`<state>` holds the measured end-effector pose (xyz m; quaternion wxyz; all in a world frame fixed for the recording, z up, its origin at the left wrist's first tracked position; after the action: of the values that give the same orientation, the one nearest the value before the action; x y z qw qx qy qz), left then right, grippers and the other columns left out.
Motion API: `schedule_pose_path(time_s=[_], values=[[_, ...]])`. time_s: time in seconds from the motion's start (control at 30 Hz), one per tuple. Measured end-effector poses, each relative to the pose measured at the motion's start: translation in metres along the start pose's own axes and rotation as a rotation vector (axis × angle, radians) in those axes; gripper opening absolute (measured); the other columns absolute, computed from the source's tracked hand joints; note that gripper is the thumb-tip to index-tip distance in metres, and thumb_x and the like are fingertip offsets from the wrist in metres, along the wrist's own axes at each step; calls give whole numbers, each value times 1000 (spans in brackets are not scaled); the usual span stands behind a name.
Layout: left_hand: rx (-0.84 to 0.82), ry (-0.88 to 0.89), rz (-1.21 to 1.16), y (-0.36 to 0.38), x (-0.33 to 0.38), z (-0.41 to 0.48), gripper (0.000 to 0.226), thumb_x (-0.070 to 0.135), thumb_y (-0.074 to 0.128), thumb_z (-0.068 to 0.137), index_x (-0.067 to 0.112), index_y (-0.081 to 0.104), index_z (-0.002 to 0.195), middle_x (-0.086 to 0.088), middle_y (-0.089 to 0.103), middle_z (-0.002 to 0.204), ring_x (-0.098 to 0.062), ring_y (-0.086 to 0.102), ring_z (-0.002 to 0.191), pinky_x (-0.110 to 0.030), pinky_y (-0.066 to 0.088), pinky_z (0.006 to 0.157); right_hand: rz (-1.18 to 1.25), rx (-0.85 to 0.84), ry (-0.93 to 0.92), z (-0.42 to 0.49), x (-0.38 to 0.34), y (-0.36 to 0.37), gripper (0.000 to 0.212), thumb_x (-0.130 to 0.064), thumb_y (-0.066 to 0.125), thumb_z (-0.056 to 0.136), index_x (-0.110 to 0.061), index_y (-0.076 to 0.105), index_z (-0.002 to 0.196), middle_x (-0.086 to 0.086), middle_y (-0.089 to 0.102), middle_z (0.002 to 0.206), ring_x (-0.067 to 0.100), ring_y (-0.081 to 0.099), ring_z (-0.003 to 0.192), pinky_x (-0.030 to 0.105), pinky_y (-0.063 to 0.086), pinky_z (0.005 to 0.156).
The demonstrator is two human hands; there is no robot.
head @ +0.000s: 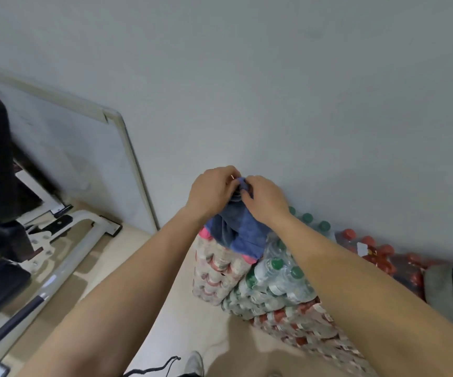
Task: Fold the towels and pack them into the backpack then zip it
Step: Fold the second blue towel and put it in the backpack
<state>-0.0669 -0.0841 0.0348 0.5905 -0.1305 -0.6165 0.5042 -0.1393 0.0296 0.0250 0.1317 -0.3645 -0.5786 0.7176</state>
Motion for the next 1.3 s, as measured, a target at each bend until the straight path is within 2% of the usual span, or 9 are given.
schedule_pose_path(time_s=[0.2,0.3,0.63,0.83,0.97,1.07,1.13,1.2,1.3], values=[[55,81,174,-28,23,12,18,30,44,98,25,61,100,5,63,97,-21,59,83,-38,49,71,-10,72,45,11,1,-50,11,-13,49,87,-17,56,80,-2,54,74,26,54,70,31,34,54],[125,97,189,-46,40,27,18,23,43,99,22,60,101,3,63,102,-23,59,83,-37,48,69,-14,82,117,15,18,-76,15,-5,48,83,-17,54,79,-3,50,71,26,51,69,29,33,56],[143,139,263,-55,91,75,19,21,43,96,26,62,99,7,64,103,-21,58,85,-35,47,68,74,65,102,-2,98,-141,23,-5,54,78,-18,70,89,5,70,89,26,63,82,35,53,71],[159,234,280,-42,149,97,19,20,43,96,27,61,96,8,64,99,-22,59,82,-37,48,67,82,110,189,-21,147,-171,21,-3,59,80,-13,71,94,7,70,92,24,62,82,27,46,71],[196,292,302,-39,182,111,19,17,44,96,24,61,95,6,64,97,-22,57,78,-34,45,63,67,118,253,-41,180,-178,19,-2,60,78,-10,71,92,11,70,92,30,65,85,35,54,74],[234,260,295,-47,196,124,19,17,44,96,24,62,97,5,65,100,-24,57,79,-36,48,65,40,143,301,-52,204,-193,19,0,57,76,-6,71,89,14,70,90,32,65,84,37,54,72],[245,237,291,-49,202,131,19,18,45,95,24,63,96,4,65,101,-26,59,80,-37,48,67,48,179,323,-57,217,-208,22,0,58,76,-7,73,91,12,71,90,30,65,84,33,52,72],[251,231,297,-49,206,136,19,19,45,95,24,62,96,2,66,101,-27,58,80,-36,47,66,50,211,343,-60,229,-226,25,1,60,77,-9,73,97,11,70,93,28,65,86,30,51,74],[277,197,305,-49,206,142,19,18,44,95,23,63,99,0,66,102,-28,58,82,-35,43,66,31,252,374,-65,246,-249,28,1,62,78,-10,71,102,12,69,98,29,64,91,34,53,82]])
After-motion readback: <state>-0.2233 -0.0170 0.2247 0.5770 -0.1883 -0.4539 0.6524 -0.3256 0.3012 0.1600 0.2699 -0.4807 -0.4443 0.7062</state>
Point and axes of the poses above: each hand's wrist, its own z-axis towards the middle knuckle, its own y-axis out of the palm, x = y × z, the point moved 8 cm from there along z, towards the middle knuckle
